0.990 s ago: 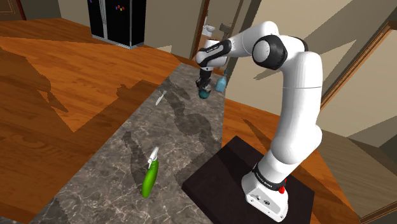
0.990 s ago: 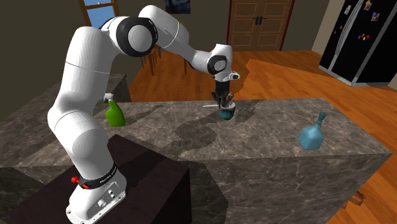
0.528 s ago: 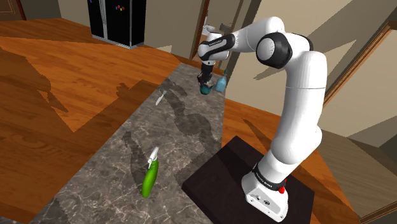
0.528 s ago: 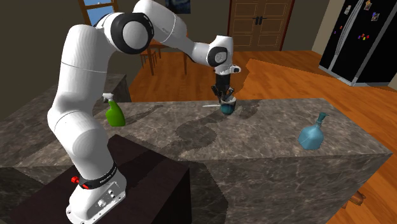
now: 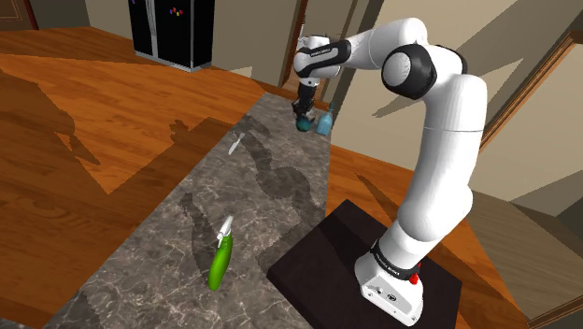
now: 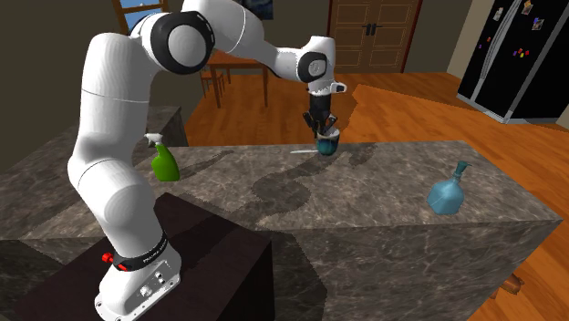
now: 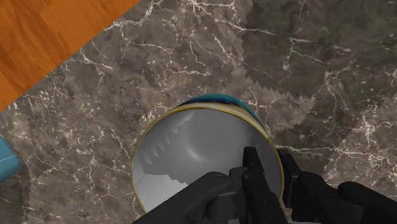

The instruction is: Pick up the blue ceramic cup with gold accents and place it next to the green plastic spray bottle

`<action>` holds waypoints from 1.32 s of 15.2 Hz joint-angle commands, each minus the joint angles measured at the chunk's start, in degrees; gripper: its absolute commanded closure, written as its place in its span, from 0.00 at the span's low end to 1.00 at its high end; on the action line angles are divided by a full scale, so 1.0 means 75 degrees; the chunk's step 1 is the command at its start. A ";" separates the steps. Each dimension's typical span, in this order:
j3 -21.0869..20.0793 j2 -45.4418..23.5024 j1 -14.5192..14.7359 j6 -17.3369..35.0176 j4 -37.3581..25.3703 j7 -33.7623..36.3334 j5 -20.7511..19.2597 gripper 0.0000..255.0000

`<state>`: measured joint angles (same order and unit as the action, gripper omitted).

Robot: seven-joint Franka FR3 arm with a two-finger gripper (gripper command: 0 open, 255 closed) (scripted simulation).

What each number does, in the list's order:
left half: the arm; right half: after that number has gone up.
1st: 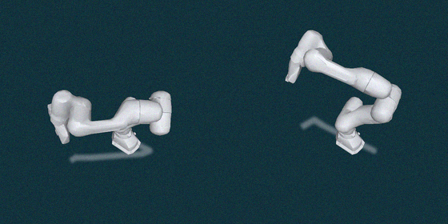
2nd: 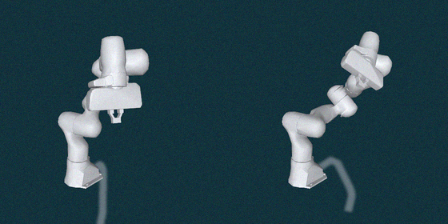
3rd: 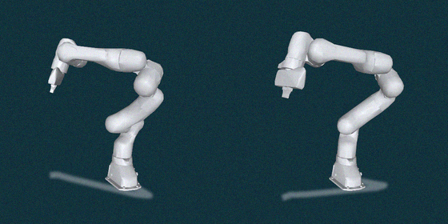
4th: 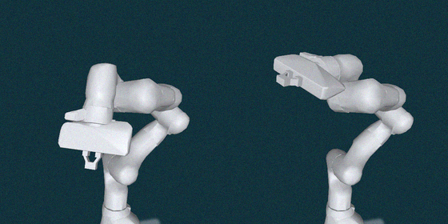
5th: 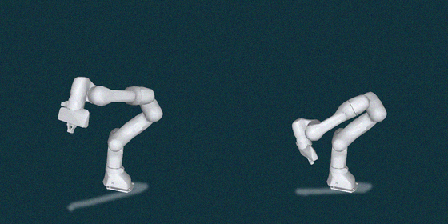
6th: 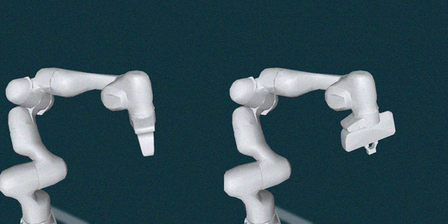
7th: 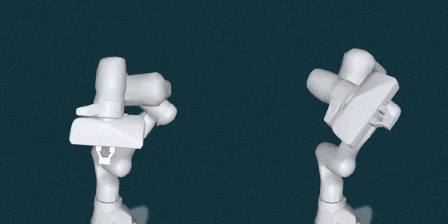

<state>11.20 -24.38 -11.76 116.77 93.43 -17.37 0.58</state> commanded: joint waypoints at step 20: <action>0.0049 0.0399 -0.0017 -0.1978 -0.1587 -0.0060 -0.0064 1.00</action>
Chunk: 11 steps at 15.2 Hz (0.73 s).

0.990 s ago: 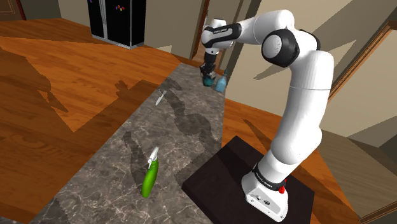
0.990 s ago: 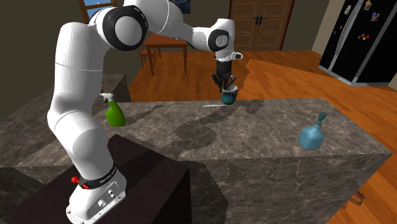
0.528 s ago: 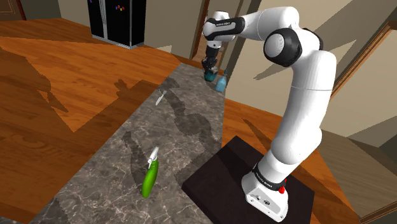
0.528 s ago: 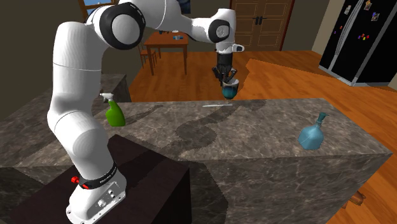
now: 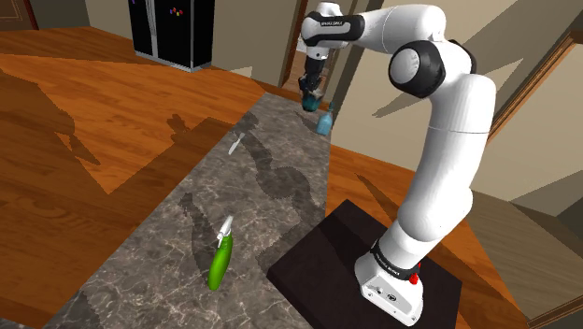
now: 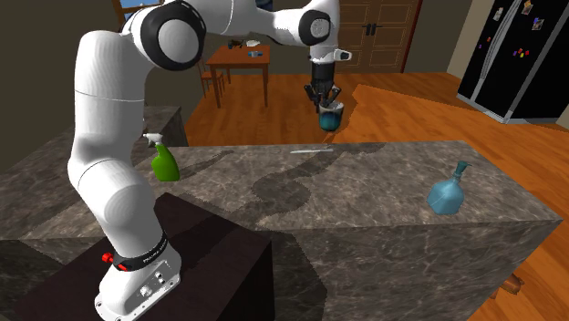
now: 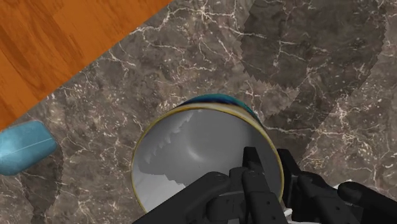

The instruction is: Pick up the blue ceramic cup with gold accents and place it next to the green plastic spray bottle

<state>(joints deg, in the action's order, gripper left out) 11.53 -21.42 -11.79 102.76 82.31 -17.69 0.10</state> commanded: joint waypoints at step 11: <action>-0.0318 0.2513 0.0796 0.0533 0.3075 0.1165 -0.0510 1.00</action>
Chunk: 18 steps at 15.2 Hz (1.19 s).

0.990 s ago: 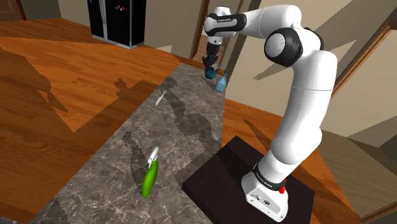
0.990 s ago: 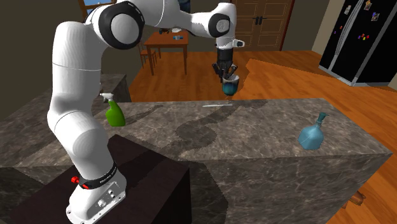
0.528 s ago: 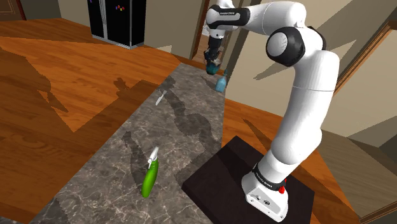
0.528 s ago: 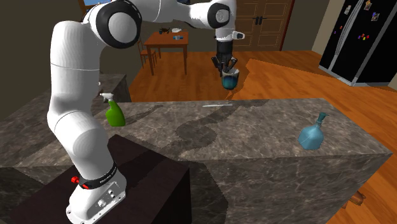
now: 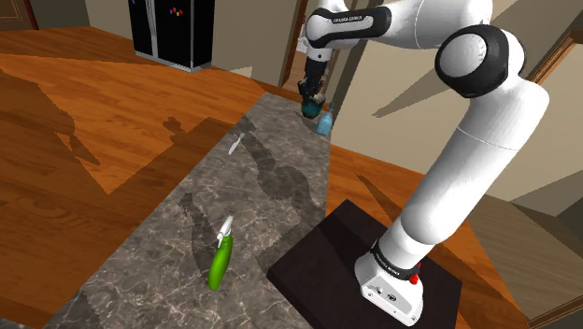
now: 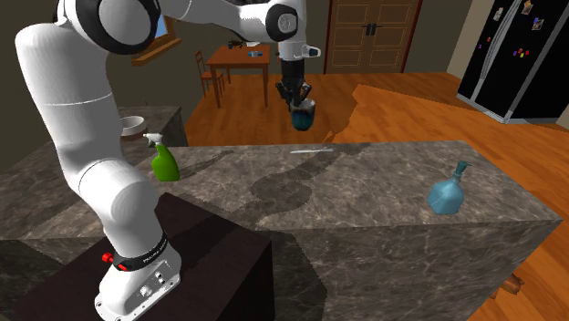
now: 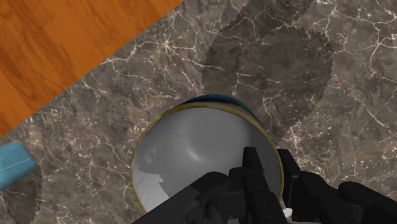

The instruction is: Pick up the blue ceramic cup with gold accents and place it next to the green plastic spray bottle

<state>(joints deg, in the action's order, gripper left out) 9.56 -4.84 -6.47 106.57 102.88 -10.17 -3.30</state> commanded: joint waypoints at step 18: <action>-0.1665 0.3973 0.1248 -0.0011 0.4133 0.2833 0.0148 1.00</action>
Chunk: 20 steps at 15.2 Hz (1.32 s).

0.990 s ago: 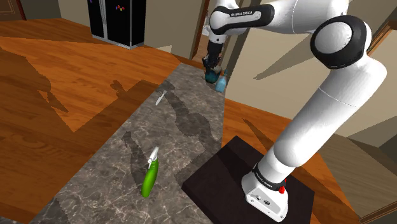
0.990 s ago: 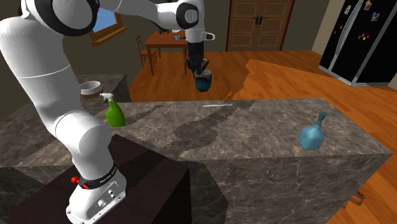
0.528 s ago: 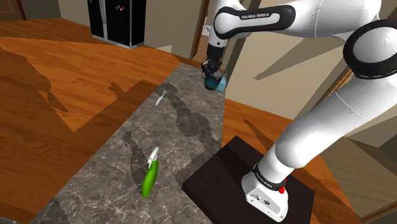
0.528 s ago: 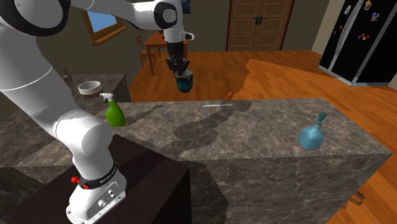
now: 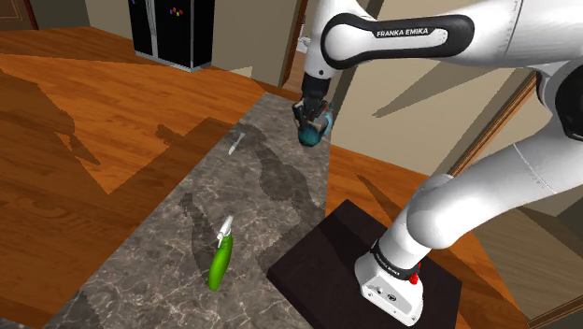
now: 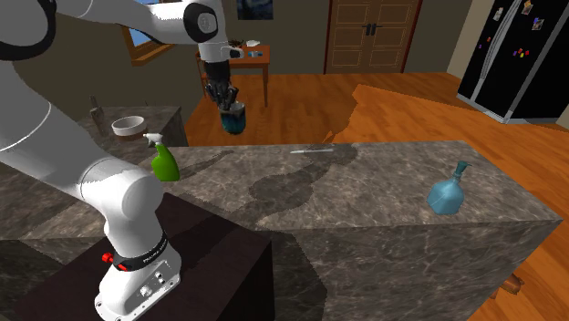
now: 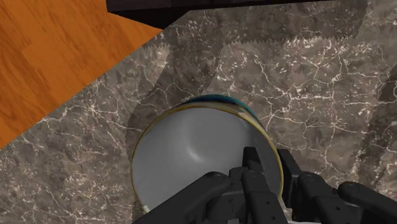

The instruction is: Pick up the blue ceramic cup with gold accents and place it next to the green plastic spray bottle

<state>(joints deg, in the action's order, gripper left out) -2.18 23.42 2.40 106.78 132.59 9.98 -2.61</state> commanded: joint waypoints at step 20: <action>-0.2823 0.1916 0.1824 -0.0780 0.1053 0.3537 0.2021 1.00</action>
<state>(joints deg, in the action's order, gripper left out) -22.16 37.75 15.44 101.03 140.69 35.04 11.70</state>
